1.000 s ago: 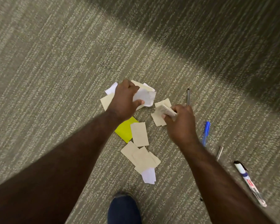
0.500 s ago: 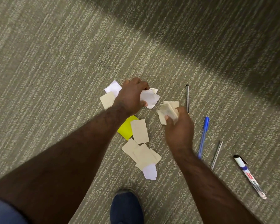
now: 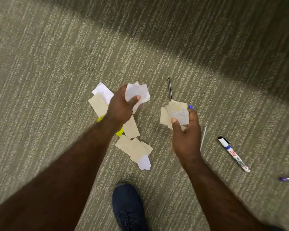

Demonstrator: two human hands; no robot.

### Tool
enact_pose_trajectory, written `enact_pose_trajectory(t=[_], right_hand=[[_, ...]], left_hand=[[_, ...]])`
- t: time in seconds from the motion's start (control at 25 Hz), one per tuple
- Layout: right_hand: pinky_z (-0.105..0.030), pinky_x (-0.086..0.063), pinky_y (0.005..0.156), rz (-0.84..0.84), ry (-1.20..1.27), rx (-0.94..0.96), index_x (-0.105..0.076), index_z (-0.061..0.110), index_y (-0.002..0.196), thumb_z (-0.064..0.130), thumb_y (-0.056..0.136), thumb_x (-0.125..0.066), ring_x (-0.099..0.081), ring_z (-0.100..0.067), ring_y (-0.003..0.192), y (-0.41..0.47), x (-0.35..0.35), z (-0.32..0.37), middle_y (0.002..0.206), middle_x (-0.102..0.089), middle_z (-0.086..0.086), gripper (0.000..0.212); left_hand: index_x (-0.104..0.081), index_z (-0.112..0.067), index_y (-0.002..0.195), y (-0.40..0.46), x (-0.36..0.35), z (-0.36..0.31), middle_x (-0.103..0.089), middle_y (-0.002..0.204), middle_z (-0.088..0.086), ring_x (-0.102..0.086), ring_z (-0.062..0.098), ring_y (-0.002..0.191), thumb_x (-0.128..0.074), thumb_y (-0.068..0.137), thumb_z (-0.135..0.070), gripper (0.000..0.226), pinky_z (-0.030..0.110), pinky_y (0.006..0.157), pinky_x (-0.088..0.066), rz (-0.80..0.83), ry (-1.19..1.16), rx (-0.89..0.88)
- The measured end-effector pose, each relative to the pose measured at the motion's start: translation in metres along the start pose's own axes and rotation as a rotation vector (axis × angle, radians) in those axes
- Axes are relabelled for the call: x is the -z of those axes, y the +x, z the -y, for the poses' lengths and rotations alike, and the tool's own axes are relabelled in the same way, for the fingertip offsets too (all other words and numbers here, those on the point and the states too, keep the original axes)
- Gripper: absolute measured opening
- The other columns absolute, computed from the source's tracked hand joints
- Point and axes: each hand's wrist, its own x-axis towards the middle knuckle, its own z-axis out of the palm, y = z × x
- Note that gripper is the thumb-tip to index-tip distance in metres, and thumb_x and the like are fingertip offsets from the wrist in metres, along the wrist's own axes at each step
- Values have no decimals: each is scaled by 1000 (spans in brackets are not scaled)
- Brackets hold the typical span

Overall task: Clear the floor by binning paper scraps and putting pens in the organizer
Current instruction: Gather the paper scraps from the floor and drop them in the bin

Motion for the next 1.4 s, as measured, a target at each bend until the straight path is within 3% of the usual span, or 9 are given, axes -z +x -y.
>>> enact_pose_trajectory(t=[0.2,0.32,0.48,0.6,0.76,0.92,1.08,1.24,1.4], right_hand=[[-22,-50,75,-78,59,1,-52,13,110,8,89,-57,-61,-9,85,-22,67,34,96,-65,-1,22],[-11,-47,69,-131,108,0,-55,14,105,5,88,-59,-60,5,77,-29,130,59,89,-64,11,20],[-8,-46,65,-287,214,-27,-56,17,99,0,86,-60,-61,7,72,-28,224,93,86,-65,11,22],[-15,-50,71,-465,291,-27,-57,21,97,0,85,-61,-63,-1,77,-22,306,114,90,-67,5,24],[-37,-55,72,-713,373,-63,-59,19,100,8,85,-64,-66,-14,78,-9,434,125,93,-69,-2,19],[-47,-55,69,-813,436,-113,-58,23,98,12,82,-67,-65,-19,77,15,530,124,90,-68,-1,21],[-25,-53,50,-824,560,-193,-56,9,114,5,83,-64,-66,-21,79,44,591,123,101,-68,-9,32],[-20,-52,51,-732,620,-218,-51,7,120,6,85,-63,-67,-20,84,61,627,134,111,-65,-16,38],[-8,-49,58,-638,642,-89,-35,10,137,10,92,-54,-56,-12,106,53,652,149,128,-51,-4,49]], left_hand=[[-53,-20,118,-69,-44,-71,-64,100,0,-60,13,85,-58,90,-9,30,29,69,-48,66,-350,62],[-54,-27,111,-100,-80,-125,-65,103,-1,-62,14,89,-57,87,-9,30,30,73,-48,125,-368,64],[-55,-14,119,-139,-132,-205,-69,105,5,-65,15,88,-61,88,-7,32,23,67,-54,221,-342,0],[-59,-14,115,-173,-182,-266,-71,100,5,-67,16,83,-63,85,-7,31,23,62,-54,323,-274,-23],[-65,-25,102,-215,-267,-350,-74,93,3,-71,20,80,-69,82,-14,23,37,63,-56,419,-158,-59],[-63,-20,106,-240,-352,-421,-74,86,2,-70,12,71,-68,84,-15,23,30,51,-54,486,-119,-105],[-62,-20,106,-256,-424,-469,-73,95,6,-70,20,79,-66,86,-14,21,31,50,-55,598,-62,-131],[-60,-10,111,-264,-481,-516,-71,101,13,-68,18,72,-62,89,-20,24,21,44,-48,659,11,-117],[-63,-12,111,-273,-505,-555,-69,103,4,-64,15,87,-43,96,-42,38,27,69,-50,868,-4,-91]])
